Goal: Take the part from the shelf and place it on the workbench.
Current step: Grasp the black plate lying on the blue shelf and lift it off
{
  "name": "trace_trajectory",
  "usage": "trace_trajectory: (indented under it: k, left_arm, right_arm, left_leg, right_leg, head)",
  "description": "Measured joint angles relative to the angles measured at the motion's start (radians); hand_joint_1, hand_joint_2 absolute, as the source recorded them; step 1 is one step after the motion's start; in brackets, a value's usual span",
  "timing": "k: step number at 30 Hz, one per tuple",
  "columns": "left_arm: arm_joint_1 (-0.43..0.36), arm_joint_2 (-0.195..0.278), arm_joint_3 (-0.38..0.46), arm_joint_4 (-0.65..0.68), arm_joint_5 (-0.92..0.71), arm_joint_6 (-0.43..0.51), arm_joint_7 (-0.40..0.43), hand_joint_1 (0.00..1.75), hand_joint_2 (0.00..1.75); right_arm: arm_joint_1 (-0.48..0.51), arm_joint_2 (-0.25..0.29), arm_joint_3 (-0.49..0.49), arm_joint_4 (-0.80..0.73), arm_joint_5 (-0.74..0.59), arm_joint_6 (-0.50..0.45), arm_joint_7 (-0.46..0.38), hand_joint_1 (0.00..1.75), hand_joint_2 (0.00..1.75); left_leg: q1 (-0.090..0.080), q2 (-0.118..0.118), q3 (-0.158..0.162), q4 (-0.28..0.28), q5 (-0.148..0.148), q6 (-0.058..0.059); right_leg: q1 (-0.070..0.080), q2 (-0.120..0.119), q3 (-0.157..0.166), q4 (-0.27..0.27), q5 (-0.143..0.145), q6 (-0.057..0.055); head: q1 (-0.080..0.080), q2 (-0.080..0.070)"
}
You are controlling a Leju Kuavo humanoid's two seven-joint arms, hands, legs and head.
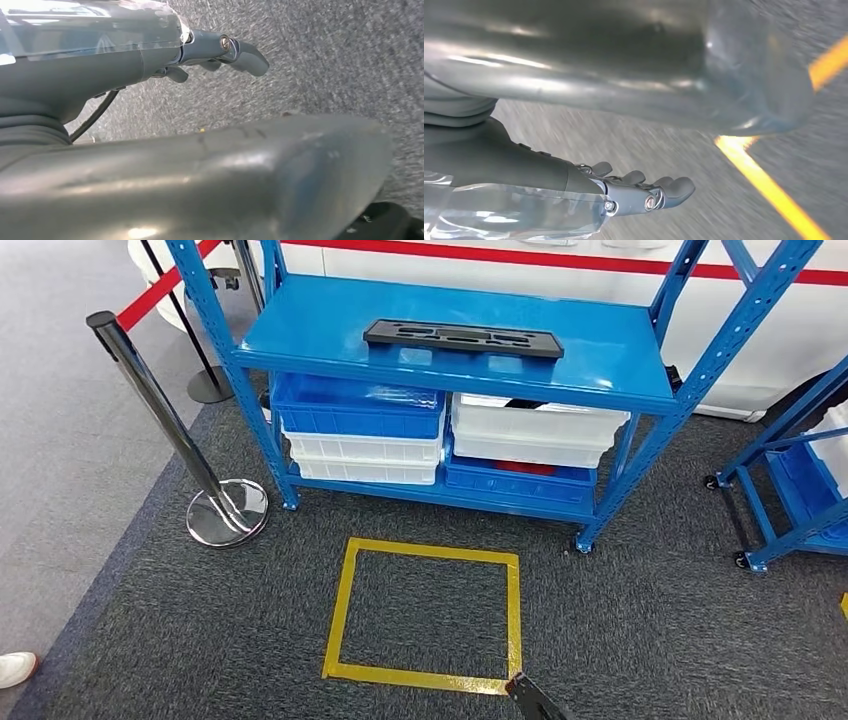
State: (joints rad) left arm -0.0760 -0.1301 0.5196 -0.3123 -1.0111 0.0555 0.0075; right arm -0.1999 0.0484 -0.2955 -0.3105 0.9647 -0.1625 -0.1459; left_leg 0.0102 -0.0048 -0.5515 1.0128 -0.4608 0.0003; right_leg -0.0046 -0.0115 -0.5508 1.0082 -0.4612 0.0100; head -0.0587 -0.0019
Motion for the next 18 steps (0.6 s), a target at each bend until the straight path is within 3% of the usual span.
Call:
trace_trajectory:
  k: [2, 3, 6, 7, 8, 9, 11, 12, 13, 16, 18]
  left_arm:
    - [-0.003, -0.005, 0.016, 0.005, -0.032, 0.000, 0.001, 0.00, 0.00]
    - [-0.006, -0.008, 0.023, 0.008, -0.047, 0.001, 0.001, 0.00, 0.00]
    - [-0.017, -0.018, 0.047, 0.017, -0.091, 0.002, 0.002, 0.00, 0.00]
    - [-0.018, -0.021, 0.055, 0.020, -0.106, 0.002, 0.002, 0.00, 0.00]
    - [-0.019, -0.023, 0.064, 0.024, -0.120, 0.003, 0.003, 0.00, 0.00]
    - [-0.019, -0.025, 0.071, 0.026, -0.133, 0.004, 0.003, 0.00, 0.00]
    - [-0.023, -0.030, 0.086, 0.031, -0.160, 0.007, 0.004, 0.00, 0.00]
    - [-0.026, -0.033, 0.094, 0.034, -0.173, 0.009, 0.005, 0.00, 0.00]
    - [-0.030, -0.035, 0.101, 0.037, -0.185, 0.010, 0.006, 0.00, 0.00]
    - [-0.036, -0.039, 0.124, 0.044, -0.218, 0.012, 0.011, 0.00, 0.00]
    - [-0.038, -0.040, 0.140, 0.049, -0.238, 0.013, 0.014, 0.00, 0.00]
  right_arm:
    - [-0.038, 0.000, 0.036, -0.014, 0.038, -0.013, -0.007, 0.00, 0.00]
    - [-0.057, 0.001, 0.055, -0.021, 0.056, -0.019, -0.010, 0.00, 0.00]
    - [-0.116, 0.006, 0.114, -0.041, 0.110, -0.036, -0.018, 0.00, 0.00]
    - [-0.134, 0.008, 0.135, -0.049, 0.129, -0.042, -0.020, 0.00, 0.00]
    - [-0.153, 0.008, 0.156, -0.056, 0.147, -0.048, -0.022, 0.00, 0.00]
    - [-0.173, 0.009, 0.177, -0.064, 0.165, -0.054, -0.023, 0.00, 0.00]
    - [-0.218, 0.009, 0.218, -0.081, 0.198, -0.065, -0.025, 0.00, 0.00]
    - [-0.243, 0.009, 0.239, -0.089, 0.214, -0.071, -0.026, 0.00, 0.00]
    - [-0.267, 0.009, 0.261, -0.097, 0.230, -0.077, -0.028, 0.00, 0.00]
    - [-0.328, 0.008, 0.323, -0.120, 0.274, -0.090, -0.036, 0.00, 0.00]
    - [-0.372, 0.003, 0.363, -0.138, 0.301, -0.099, -0.042, 0.00, 0.00]
  left_leg:
    - [0.002, 0.000, -0.001, -0.008, 0.007, 0.014]
    - [0.003, 0.001, -0.001, -0.012, 0.011, 0.021]
    - [0.002, 0.001, -0.005, -0.013, 0.015, 0.028]
    - [0.002, 0.001, -0.006, -0.013, 0.015, 0.029]
    - [0.001, 0.001, -0.006, -0.012, 0.015, 0.028]
    - [0.001, 0.000, -0.005, -0.010, 0.014, 0.028]
    - [0.000, -0.001, -0.004, -0.007, 0.012, 0.023]
    - [-0.002, -0.001, -0.006, -0.005, 0.011, 0.019]
    - [-0.004, -0.001, -0.008, -0.004, 0.011, 0.014]
    - [-0.004, 0.000, -0.014, -0.006, 0.013, -0.002]
    - [-0.004, 0.000, -0.029, 0.029, -0.011, -0.011]
  right_leg:
    - [-0.004, 0.001, -0.008, 0.015, -0.011, 0.010]
    - [-0.006, 0.002, -0.023, 0.047, -0.032, 0.015]
    - [-0.009, 0.005, -0.116, 0.233, -0.117, 0.023]
    - [-0.009, 0.005, -0.138, 0.275, -0.123, 0.024]
    - [-0.009, 0.005, -0.144, 0.280, -0.110, 0.024]
    - [-0.009, 0.006, -0.131, 0.247, -0.078, 0.023]
    - [-0.007, 0.007, -0.072, 0.114, -0.005, 0.016]
    - [-0.005, 0.008, -0.048, 0.057, 0.015, 0.011]
    - [-0.003, 0.009, -0.035, 0.022, 0.023, 0.008]
    - [-0.002, 0.010, -0.035, 0.005, 0.022, -0.006]
    - [-0.007, 0.008, -0.033, -0.001, 0.027, -0.019]
  head:
    - [0.000, 0.000]
    - [0.000, 0.000]
    - [0.000, 0.000]
    - [0.000, 0.000]
    - [0.000, 0.000]
    - [0.000, 0.000]
    - [0.000, 0.000]
    - [0.000, 0.000]
    - [0.000, 0.000]
    - [0.000, 0.000]
    - [0.000, 0.000]
